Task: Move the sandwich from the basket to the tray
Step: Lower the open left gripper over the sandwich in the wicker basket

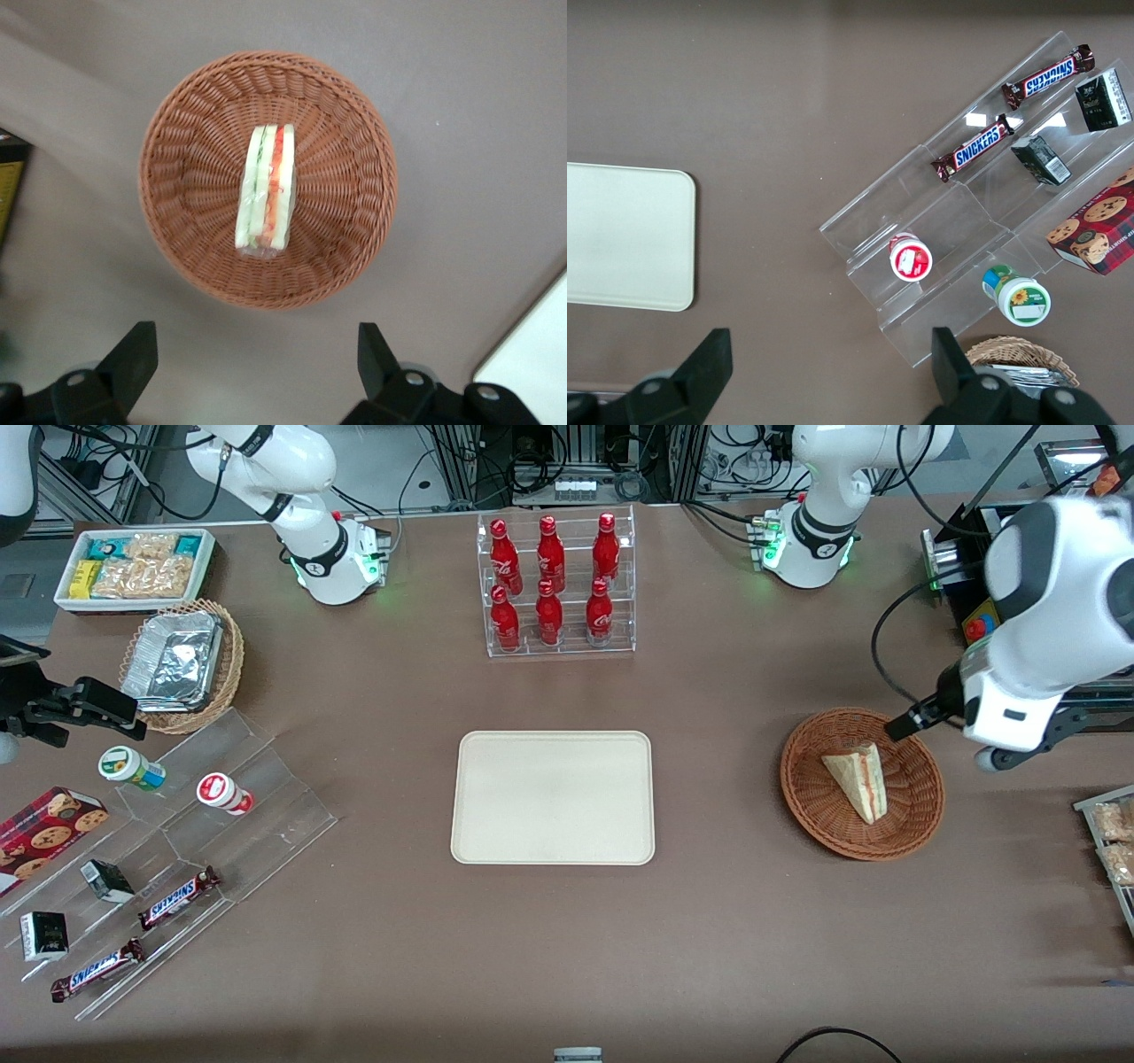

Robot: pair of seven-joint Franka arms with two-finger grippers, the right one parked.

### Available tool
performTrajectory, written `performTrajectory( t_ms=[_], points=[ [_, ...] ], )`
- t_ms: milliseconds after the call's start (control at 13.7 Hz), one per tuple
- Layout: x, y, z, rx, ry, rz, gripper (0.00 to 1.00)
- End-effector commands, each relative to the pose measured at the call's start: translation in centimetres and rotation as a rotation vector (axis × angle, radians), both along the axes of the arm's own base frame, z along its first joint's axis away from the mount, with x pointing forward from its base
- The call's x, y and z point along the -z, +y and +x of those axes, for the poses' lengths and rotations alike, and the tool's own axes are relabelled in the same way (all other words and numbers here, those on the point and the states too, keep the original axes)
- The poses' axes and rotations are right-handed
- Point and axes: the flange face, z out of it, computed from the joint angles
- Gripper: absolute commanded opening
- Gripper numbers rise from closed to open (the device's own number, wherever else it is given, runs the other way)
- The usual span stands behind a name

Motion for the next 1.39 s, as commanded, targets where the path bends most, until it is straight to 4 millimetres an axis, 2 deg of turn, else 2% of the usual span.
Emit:
performTrajectory(
  t_ms=[0,219,292,438,802,1312],
  points=[
    [4.1,0.6,-3.4,-0.062,-0.067,0.016,1.0],
    [8.2,1.6,-4.2,-0.065,-0.116,0.022,1.0],
    [10.1,1.6,-4.7,-0.042,-0.126,0.039,1.0],
    [12.3,1.6,-4.9,-0.011,-0.134,0.047,1.0],
    [15.6,1.4,-4.9,-0.004,-0.166,0.031,1.0],
    [18.8,1.2,-4.8,0.029,-0.168,0.035,1.0]
  ],
)
